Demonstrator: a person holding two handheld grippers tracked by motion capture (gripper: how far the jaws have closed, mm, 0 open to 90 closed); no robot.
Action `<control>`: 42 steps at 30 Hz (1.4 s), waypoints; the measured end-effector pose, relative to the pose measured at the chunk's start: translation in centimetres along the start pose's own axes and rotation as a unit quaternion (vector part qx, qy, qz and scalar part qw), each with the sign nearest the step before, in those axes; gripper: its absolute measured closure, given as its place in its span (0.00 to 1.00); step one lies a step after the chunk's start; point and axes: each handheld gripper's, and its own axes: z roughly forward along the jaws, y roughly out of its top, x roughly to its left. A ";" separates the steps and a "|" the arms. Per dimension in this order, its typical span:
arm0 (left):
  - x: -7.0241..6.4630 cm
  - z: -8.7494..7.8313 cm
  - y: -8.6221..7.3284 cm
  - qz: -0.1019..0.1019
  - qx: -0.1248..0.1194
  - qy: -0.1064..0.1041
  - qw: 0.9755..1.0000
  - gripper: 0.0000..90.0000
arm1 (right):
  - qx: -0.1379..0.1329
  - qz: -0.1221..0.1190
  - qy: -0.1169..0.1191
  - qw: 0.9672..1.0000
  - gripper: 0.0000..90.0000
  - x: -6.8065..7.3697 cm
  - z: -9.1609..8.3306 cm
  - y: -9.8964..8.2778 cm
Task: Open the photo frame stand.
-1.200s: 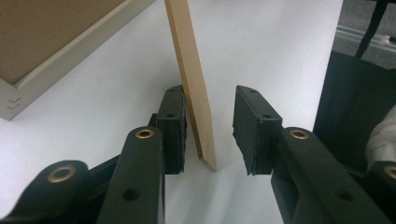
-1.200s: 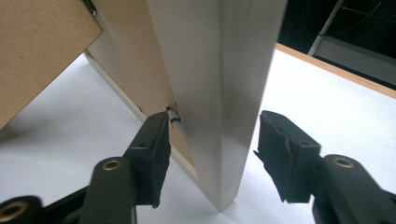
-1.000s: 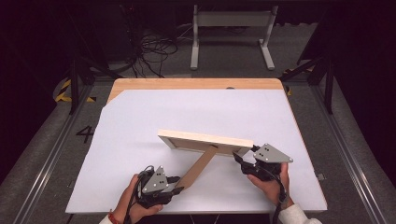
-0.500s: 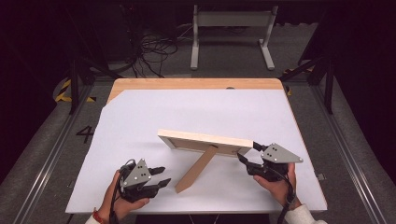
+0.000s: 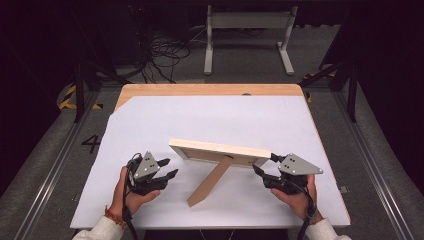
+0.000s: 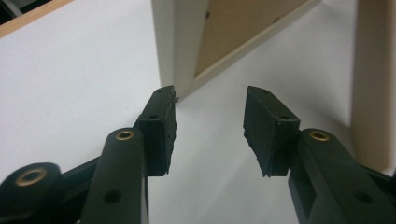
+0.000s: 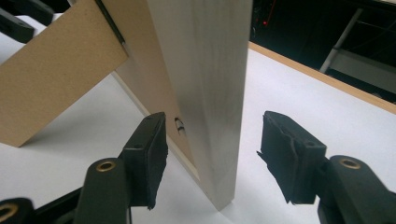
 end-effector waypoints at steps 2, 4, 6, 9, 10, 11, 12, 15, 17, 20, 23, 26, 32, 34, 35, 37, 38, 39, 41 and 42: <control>0.4 0.4 0.2 -0.002 -0.003 0.007 1.000 0.60 | 0.002 -0.004 -0.001 1.000 0.47 0.1 0.1 0.1; 0.8 0.7 0.4 -0.011 -0.008 0.004 1.000 0.58 | 0.001 -0.008 0.001 1.000 0.47 0.2 0.2 0.2; 1.0 0.8 0.5 -0.011 -0.011 0.006 1.000 0.58 | -0.001 -0.004 0.004 1.000 0.47 0.2 0.2 0.3; 1.1 1.0 0.7 -0.007 -0.012 0.007 1.000 0.58 | 0.001 -0.005 0.009 1.000 0.47 0.3 0.3 0.2; 1.1 1.0 0.8 -0.006 -0.014 0.003 1.000 0.58 | 0.000 -0.004 0.011 1.000 0.47 0.2 0.4 0.2; 1.2 1.0 0.9 -0.002 -0.017 0.004 1.000 0.57 | -0.002 0.000 0.013 1.000 0.47 0.2 0.4 0.2; 1.2 1.0 1.0 -0.005 -0.019 0.005 1.000 0.58 | -0.002 0.000 0.012 1.000 0.47 0.2 0.4 0.2; 1.2 1.1 1.3 -0.005 -0.027 0.002 1.000 0.61 | -0.005 0.001 0.016 1.000 0.49 0.3 0.3 0.3; 1.2 1.1 1.4 -0.004 -0.032 -0.005 0.999 0.66 | -0.007 0.000 0.015 1.000 0.52 0.3 0.3 0.4; 1.2 1.2 1.5 -0.004 -0.038 -0.010 0.999 0.73 | -0.006 -0.001 0.016 1.000 0.54 0.4 0.3 0.5; 1.4 1.3 1.6 -0.010 -0.042 -0.006 0.999 0.76 | -0.004 -0.004 0.012 1.000 0.56 0.4 0.3 0.6; 1.6 1.4 1.8 -0.014 -0.043 -0.007 0.999 0.77 | -0.006 0.001 0.012 1.000 0.60 0.3 0.2 0.6; 1.6 1.7 1.9 -0.015 -0.039 -0.003 0.999 0.77 | -0.007 0.001 0.015 1.000 0.62 0.2 0.2 0.6; 1.7 1.7 1.9 -0.018 -0.038 -0.004 0.999 0.77 | -0.007 0.002 0.014 1.000 0.64 0.2 0.1 0.6; 1.7 1.8 1.9 -0.019 -0.038 -0.005 0.999 0.77 | -0.007 0.003 0.014 1.000 0.64 0.2 0.1 0.6; 1.6 1.8 1.9 -0.019 -0.036 -0.005 0.999 0.77 | -0.005 0.000 0.012 1.000 0.65 0.2 0.1 0.6; 1.6 1.8 1.9 -0.019 -0.036 -0.003 0.999 0.77 | -0.005 -0.001 0.010 1.000 0.66 0.2 0.1 0.6; 1.6 1.8 1.9 -0.020 -0.036 -0.002 0.999 0.77 | -0.004 -0.003 0.007 1.000 0.67 0.2 0.1 0.6; 1.6 1.8 1.9 -0.020 -0.037 -0.002 0.999 0.76 | -0.004 -0.004 0.007 1.000 0.66 0.3 0.1 0.7; 1.6 1.8 1.9 -0.020 -0.038 -0.003 0.999 0.76 | -0.004 -0.003 0.008 1.000 0.66 0.3 0.1 0.7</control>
